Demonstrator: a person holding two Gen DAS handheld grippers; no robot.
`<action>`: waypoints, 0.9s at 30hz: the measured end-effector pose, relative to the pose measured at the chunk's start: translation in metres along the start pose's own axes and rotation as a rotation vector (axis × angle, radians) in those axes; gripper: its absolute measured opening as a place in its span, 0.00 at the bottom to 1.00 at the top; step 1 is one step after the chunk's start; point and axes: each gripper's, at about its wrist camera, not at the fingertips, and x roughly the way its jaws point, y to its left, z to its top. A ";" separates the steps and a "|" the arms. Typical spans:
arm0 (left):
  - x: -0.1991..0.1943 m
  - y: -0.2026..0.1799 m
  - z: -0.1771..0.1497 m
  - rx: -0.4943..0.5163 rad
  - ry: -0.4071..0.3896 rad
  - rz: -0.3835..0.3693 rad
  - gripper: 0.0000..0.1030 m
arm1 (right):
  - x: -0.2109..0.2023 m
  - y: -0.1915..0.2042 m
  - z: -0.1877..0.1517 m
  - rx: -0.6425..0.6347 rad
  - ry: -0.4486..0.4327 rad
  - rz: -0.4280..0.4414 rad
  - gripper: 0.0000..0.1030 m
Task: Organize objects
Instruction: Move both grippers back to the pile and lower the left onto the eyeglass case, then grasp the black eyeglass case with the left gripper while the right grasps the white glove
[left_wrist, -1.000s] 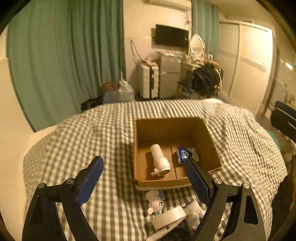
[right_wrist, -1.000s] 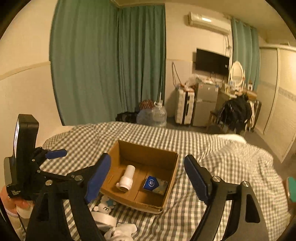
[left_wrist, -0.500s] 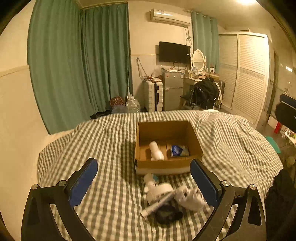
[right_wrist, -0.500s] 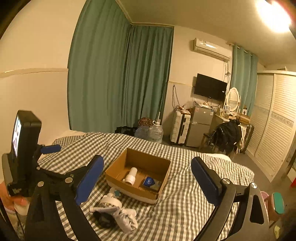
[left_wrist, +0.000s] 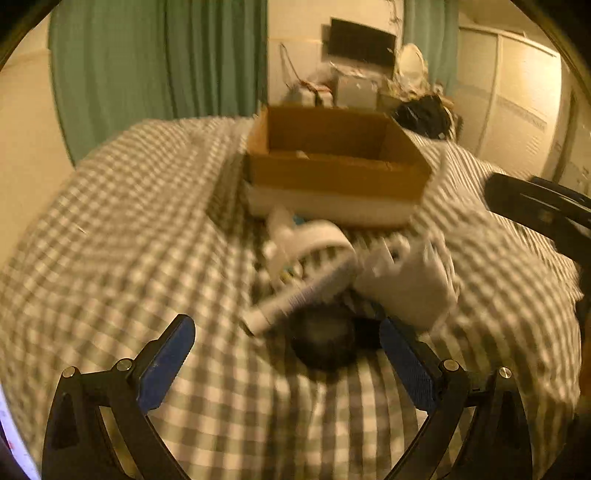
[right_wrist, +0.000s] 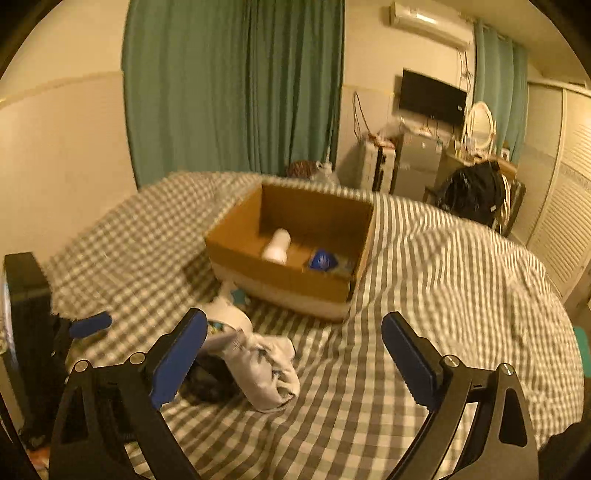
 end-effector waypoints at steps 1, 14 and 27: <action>0.003 -0.004 -0.004 0.010 0.013 -0.017 1.00 | 0.008 -0.001 -0.005 0.000 0.014 -0.008 0.93; 0.050 -0.033 -0.003 0.053 0.107 -0.052 1.00 | 0.051 -0.019 -0.033 0.091 0.141 -0.001 0.93; 0.035 -0.020 -0.013 0.034 0.126 -0.062 0.76 | 0.064 -0.002 -0.036 0.054 0.187 0.052 0.81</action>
